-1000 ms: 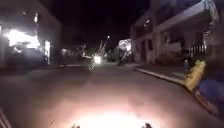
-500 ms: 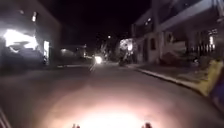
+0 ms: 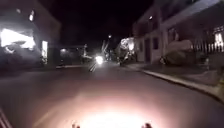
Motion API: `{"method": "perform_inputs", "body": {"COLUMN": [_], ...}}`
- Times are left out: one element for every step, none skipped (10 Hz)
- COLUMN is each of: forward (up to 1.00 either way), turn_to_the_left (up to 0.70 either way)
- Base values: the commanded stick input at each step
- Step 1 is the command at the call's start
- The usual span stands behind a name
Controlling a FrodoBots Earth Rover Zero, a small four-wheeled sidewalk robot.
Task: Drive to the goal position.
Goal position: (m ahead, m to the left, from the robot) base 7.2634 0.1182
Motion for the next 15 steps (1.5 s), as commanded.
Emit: {"method": "perform_inputs", "body": {"forward": [0.85, 0.85, 0.85, 0.85, 0.85, 0.85, 0.85, 0.85, 0.85, 0.85, 0.85, 0.85, 0.85, 0.85, 0.85], "turn_to_the_left": [0.0, 0.0, 0.0, 0.0, 0.0, 0.0, 0.0, 0.0, 0.0, 0.0, 0.0, 0.0, 0.0, 0.0, 0.0]}}
